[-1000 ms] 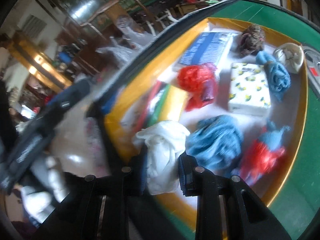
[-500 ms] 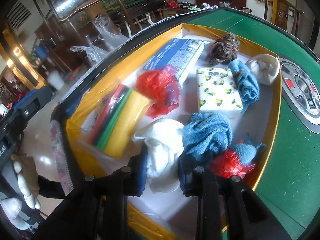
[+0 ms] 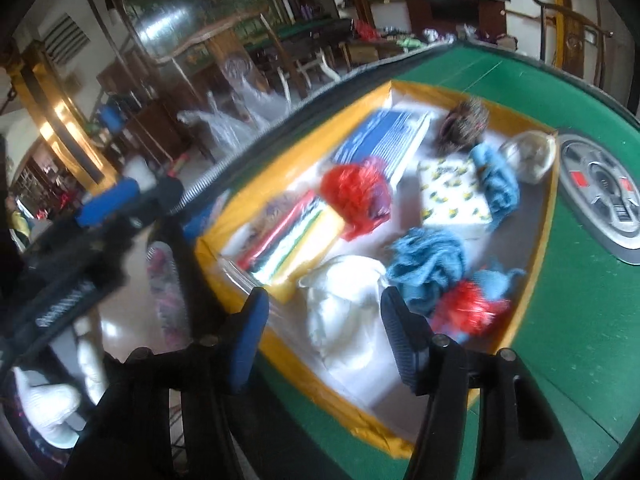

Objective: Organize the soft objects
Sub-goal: 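Release the sponge pack into the box with left while right drops the white cloth there, then move both open tools from the box back over the table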

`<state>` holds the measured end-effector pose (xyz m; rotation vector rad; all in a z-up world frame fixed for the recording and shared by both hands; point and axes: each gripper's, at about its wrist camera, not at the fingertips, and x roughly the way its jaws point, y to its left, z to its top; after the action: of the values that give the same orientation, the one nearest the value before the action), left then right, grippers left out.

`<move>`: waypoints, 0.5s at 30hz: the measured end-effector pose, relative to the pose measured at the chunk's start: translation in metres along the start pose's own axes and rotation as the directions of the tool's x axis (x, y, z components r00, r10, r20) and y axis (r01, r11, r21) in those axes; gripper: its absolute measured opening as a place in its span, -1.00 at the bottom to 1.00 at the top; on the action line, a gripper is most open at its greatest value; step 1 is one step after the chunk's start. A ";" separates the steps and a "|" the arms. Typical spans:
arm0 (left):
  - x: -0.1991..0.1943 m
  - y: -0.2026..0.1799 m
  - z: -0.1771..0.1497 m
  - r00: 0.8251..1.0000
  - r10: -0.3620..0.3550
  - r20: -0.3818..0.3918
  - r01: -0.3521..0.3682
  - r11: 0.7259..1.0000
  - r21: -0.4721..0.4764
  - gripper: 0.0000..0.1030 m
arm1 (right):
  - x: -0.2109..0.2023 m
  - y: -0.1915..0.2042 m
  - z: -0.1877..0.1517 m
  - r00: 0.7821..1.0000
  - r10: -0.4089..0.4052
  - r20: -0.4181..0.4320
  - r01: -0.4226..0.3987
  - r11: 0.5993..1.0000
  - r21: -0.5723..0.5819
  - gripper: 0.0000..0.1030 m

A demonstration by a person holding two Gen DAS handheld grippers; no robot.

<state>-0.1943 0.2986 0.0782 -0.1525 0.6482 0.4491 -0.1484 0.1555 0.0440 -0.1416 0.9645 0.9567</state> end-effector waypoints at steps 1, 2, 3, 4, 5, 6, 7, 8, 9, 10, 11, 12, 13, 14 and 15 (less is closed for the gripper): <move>-0.002 -0.003 0.000 1.000 -0.002 0.002 0.002 1.000 0.007 0.41 | -0.004 -0.002 -0.001 1.000 -0.001 0.012 0.001 1.000 0.006 0.07; -0.004 -0.006 0.000 1.000 -0.002 0.005 0.002 1.000 0.015 0.41 | -0.012 -0.007 -0.002 1.000 -0.003 0.030 0.002 1.000 0.016 0.07; -0.007 -0.010 0.000 1.000 -0.002 0.010 0.002 1.000 0.024 0.41 | -0.017 -0.010 -0.004 0.999 -0.007 0.043 0.006 1.000 0.026 0.08; -0.009 -0.013 0.000 1.000 -0.002 0.014 0.002 1.000 0.031 0.41 | -0.025 -0.018 -0.007 0.998 -0.014 0.061 0.011 0.999 0.044 0.09; -0.011 -0.018 0.001 1.000 -0.004 0.017 0.003 0.999 0.041 0.41 | -0.032 -0.027 -0.010 0.997 -0.021 0.074 0.016 0.998 0.062 0.09; -0.013 -0.022 0.001 1.000 -0.005 0.021 0.004 0.999 0.051 0.42 | -0.040 -0.037 -0.014 0.996 -0.031 0.089 0.024 0.996 0.085 0.10; -0.015 -0.026 0.001 1.000 -0.005 0.025 0.003 0.998 0.059 0.42 | -0.046 -0.048 -0.015 0.994 -0.043 0.100 0.032 0.994 0.106 0.11; -0.017 -0.030 0.001 1.000 -0.005 0.028 0.003 0.998 0.071 0.42 | -0.053 -0.058 -0.019 0.992 -0.056 0.111 0.042 0.991 0.129 0.12; -0.019 -0.036 0.001 0.999 -0.009 0.031 0.006 0.997 0.082 0.42 | -0.060 -0.069 -0.022 0.990 -0.071 0.121 0.052 0.986 0.156 0.13; -0.021 -0.040 0.000 0.999 -0.012 0.032 0.009 0.996 0.091 0.42 | -0.067 -0.084 -0.026 0.988 -0.087 0.128 0.062 0.980 0.189 0.14; -0.022 -0.046 0.000 0.999 -0.017 0.033 0.013 0.994 0.105 0.42 | -0.075 -0.101 -0.031 0.985 -0.107 0.135 0.073 0.970 0.230 0.14; -0.023 -0.052 -0.001 0.999 -0.021 0.033 0.017 0.993 0.121 0.42 | -0.084 -0.119 -0.037 0.982 -0.129 0.140 0.087 0.958 0.273 0.14; -0.024 -0.058 -0.002 0.999 -0.025 0.032 0.021 0.991 0.134 0.42 | -0.090 -0.131 -0.042 0.979 -0.145 0.144 0.096 0.949 0.301 0.14; -0.024 -0.065 -0.002 0.999 -0.031 0.030 0.026 0.988 0.149 0.42 | -0.099 -0.148 -0.048 0.974 -0.171 0.149 0.112 0.934 0.339 0.14; -0.025 -0.071 -0.003 0.999 -0.036 0.029 0.031 0.986 0.162 0.42 | -0.108 -0.164 -0.055 0.966 -0.208 0.157 0.136 0.916 0.377 0.14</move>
<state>-0.1816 0.2259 0.0915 -0.0021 0.6474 0.3639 -0.0841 -0.0383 0.0440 0.1749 0.9154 0.6030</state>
